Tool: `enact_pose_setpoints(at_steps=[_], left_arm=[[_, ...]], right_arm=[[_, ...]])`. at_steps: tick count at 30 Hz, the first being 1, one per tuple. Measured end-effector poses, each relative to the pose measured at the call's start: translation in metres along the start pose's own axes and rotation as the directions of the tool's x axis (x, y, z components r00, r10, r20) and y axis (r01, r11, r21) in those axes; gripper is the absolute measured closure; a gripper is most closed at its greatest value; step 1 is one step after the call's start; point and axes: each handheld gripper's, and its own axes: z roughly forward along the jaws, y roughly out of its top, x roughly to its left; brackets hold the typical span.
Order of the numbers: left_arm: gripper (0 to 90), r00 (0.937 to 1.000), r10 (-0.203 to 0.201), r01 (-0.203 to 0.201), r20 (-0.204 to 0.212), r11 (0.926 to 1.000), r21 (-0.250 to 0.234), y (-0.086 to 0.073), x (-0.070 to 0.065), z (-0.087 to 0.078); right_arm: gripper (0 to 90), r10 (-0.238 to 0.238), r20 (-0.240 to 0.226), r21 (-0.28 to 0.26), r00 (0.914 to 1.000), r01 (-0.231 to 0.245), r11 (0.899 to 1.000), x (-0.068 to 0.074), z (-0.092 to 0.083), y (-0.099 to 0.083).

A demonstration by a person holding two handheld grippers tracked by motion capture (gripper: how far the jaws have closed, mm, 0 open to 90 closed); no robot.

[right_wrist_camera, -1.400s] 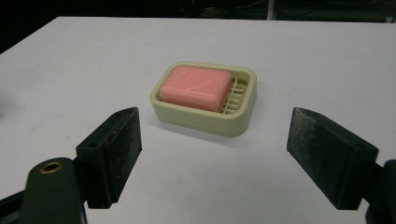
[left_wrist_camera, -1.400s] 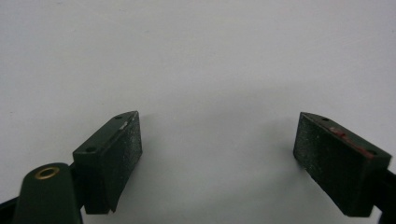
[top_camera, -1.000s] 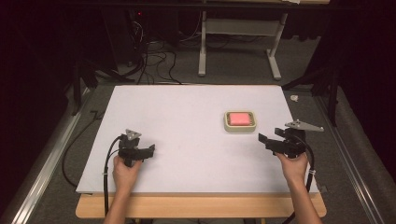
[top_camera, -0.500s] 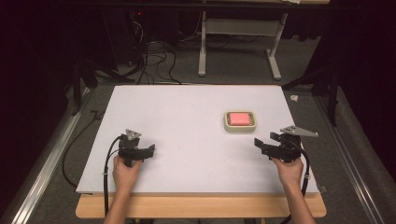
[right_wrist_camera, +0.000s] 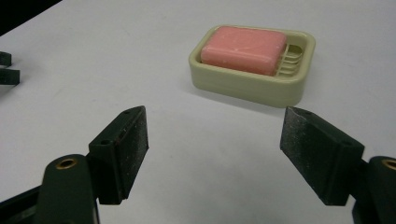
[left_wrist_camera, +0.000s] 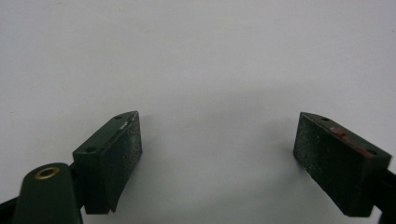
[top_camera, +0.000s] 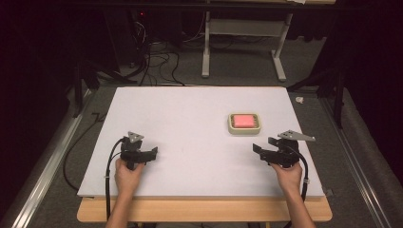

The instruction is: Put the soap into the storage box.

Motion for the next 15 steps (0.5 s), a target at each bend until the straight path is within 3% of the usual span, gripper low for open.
enact_pose_setpoints(at_steps=[15], left_arm=[[15.8,1.0000,0.000,0.000,0.000,1.0000,0.000,0.000,0.000,0.000]], right_arm=[[25.3,-0.030,-0.007,0.025,0.9995,0.030,0.999,0.009,0.021,-0.005]])
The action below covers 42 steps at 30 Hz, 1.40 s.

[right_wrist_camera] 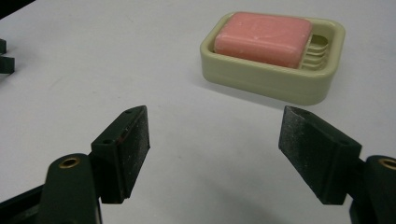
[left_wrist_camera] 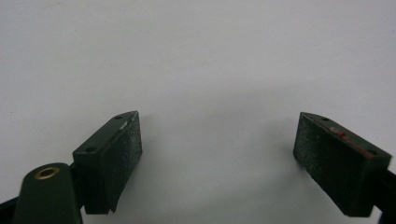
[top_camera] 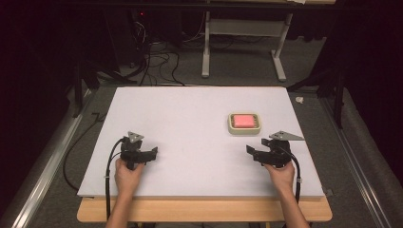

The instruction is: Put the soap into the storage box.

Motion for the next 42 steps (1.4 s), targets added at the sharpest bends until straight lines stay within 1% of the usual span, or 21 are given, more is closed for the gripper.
enact_pose_setpoints(at_steps=[1,5,8,23,27,28,37,41,42], left_arm=[[15.8,1.0000,0.000,0.000,0.000,1.0000,0.000,0.000,0.000,0.000],[15.8,1.0000,0.000,0.000,0.000,1.0000,0.000,0.000,0.000,0.000],[15.8,1.0000,0.000,0.000,0.000,1.0000,0.000,0.000,0.000,0.000],[15.8,1.0000,0.000,0.000,0.000,1.0000,0.001,0.000,0.000,0.000],[15.8,1.0000,0.000,0.000,0.000,1.0000,0.001,0.000,0.000,0.000],[15.7,1.0000,0.000,0.000,0.000,1.0000,0.001,0.000,0.000,0.000],[15.7,1.0000,0.000,0.000,0.000,1.0000,0.001,0.000,0.000,0.000],[15.8,1.0000,0.000,0.000,0.000,1.0000,0.001,0.000,0.000,0.000],[15.8,1.0000,0.000,0.000,0.000,1.0000,0.001,0.000,0.000,0.000]], right_arm=[[25.4,0.005,0.001,0.006,1.0000,-0.005,1.000,0.001,0.001,0.000],[25.8,-0.013,0.003,0.025,0.9999,0.013,1.000,0.003,0.008,-0.002],[26.2,-0.016,0.002,0.034,0.9999,0.016,0.999,0.005,0.012,-0.002],[27.2,-0.052,0.027,0.094,0.9983,0.050,0.994,0.008,0.032,-0.005],[27.3,-0.044,0.035,0.102,0.9984,0.040,0.994,0.008,0.035,-0.007],[27.3,-0.048,0.037,0.104,0.9981,0.044,0.994,0.008,0.036,-0.007],[27.4,-0.057,0.063,0.134,0.9964,0.048,0.990,0.008,0.044,-0.009],[27.0,-0.073,0.082,0.150,0.9940,0.060,0.987,0.008,0.048,-0.010],[26.6,-0.084,0.090,0.161,0.9924,0.069,0.984,0.008,0.050,-0.012]])
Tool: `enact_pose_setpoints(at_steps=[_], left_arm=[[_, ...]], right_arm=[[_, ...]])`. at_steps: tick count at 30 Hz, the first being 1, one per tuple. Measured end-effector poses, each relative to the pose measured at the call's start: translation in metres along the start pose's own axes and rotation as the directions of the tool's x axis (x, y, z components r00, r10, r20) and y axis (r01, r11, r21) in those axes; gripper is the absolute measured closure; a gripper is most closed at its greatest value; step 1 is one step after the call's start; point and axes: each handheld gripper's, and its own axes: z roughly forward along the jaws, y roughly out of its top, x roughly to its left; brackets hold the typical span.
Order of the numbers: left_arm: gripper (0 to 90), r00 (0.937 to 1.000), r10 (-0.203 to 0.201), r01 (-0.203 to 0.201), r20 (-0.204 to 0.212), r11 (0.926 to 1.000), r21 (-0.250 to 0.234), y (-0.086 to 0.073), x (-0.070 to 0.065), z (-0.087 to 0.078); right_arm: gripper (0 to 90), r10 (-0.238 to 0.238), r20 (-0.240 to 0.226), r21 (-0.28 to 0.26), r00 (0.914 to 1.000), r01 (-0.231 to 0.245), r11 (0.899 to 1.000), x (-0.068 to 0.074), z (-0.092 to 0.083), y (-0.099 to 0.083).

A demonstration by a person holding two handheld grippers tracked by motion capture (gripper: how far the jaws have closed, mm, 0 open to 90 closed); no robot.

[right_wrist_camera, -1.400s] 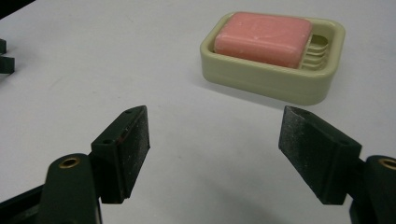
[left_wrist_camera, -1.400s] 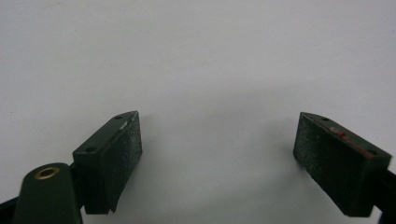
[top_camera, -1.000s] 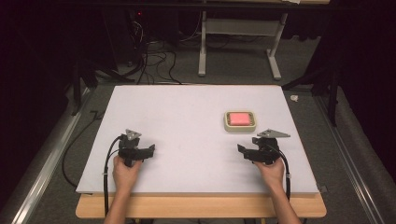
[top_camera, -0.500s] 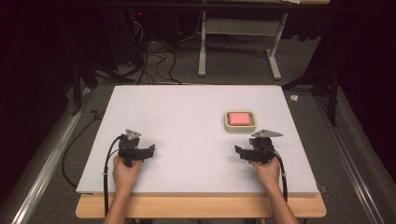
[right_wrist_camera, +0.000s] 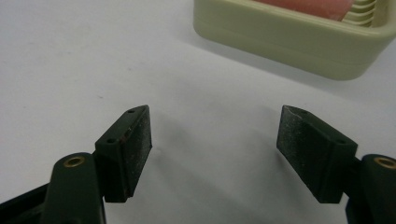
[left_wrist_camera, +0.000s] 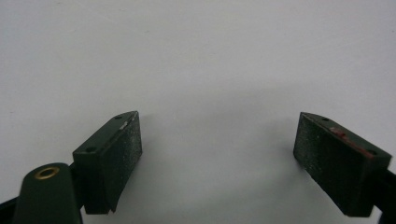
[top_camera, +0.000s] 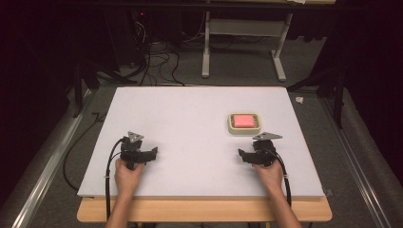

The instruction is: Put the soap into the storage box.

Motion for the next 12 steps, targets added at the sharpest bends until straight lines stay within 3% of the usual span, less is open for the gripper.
enact_pose_setpoints(at_steps=[3,12], left_arm=[[15.7,1.0000,0.000,0.000,0.000,1.0000,-0.002,-0.0001,-0.0001,0.0001],[15.8,1.0000,0.001,-0.001,-0.001,1.0000,-0.002,-0.0001,-0.0002,0.0001]], right_arm=[[25.8,-0.038,0.029,-0.005,0.9988,0.039,0.999,0.0027,0.0036,-0.0031],[25.4,-0.038,0.033,-0.010,0.9987,0.038,0.999,0.0029,0.0036,-0.0040]])
